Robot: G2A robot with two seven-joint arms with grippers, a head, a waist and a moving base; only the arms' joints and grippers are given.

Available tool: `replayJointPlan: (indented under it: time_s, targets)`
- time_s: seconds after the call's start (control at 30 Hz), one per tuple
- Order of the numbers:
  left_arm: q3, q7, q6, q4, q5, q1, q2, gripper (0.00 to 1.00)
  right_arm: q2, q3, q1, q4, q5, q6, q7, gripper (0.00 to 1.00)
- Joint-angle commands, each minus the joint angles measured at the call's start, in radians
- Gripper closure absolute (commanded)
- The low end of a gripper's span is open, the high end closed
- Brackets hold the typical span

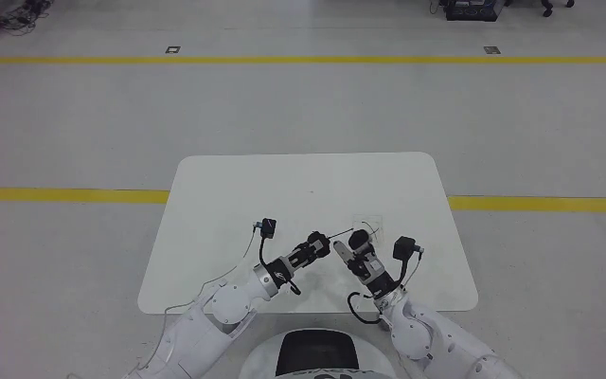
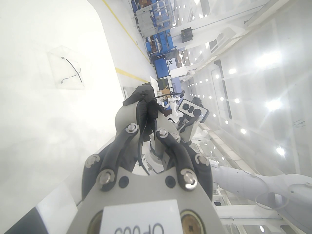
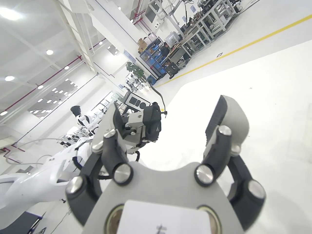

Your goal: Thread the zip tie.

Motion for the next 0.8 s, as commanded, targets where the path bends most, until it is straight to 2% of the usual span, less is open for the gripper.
replayJointPlan:
  time_s: [0.0, 0.13, 0.3, 0.5, 0.6, 0.77]
  targets:
    - [0.000, 0.000, 0.000, 0.000, 0.000, 0.000, 0.000, 1.00, 0.000, 0.000, 0.000, 0.000, 0.000, 0.000, 0.000, 0.00]
    - [0.001, 0.000, 0.001, -0.001, -0.002, 0.000, 0.000, 1.00, 0.000, 0.000, 0.000, 0.000, 0.000, 0.000, 0.000, 0.00]
    - [0.003, -0.040, 0.025, -0.010, -0.113, -0.010, -0.005, 1.00, 0.009, 0.010, -0.021, -0.048, 0.076, 0.000, 0.062, 0.00]
    - [-0.049, -0.139, 0.039, -0.015, -0.291, -0.009, 0.003, 1.00, 0.066, 0.010, -0.047, -0.158, 0.175, 0.000, 0.148, 0.00]
    - [-0.075, -0.182, 0.039, -0.023, -0.341, 0.003, 0.010, 1.00, 0.099, 0.016, -0.044, -0.207, 0.249, 0.000, 0.202, 0.00]
    - [-0.110, -0.210, 0.036, -0.032, -0.355, 0.023, 0.020, 1.00, 0.139, 0.046, -0.045, -0.268, 0.368, 0.000, 0.290, 0.00]
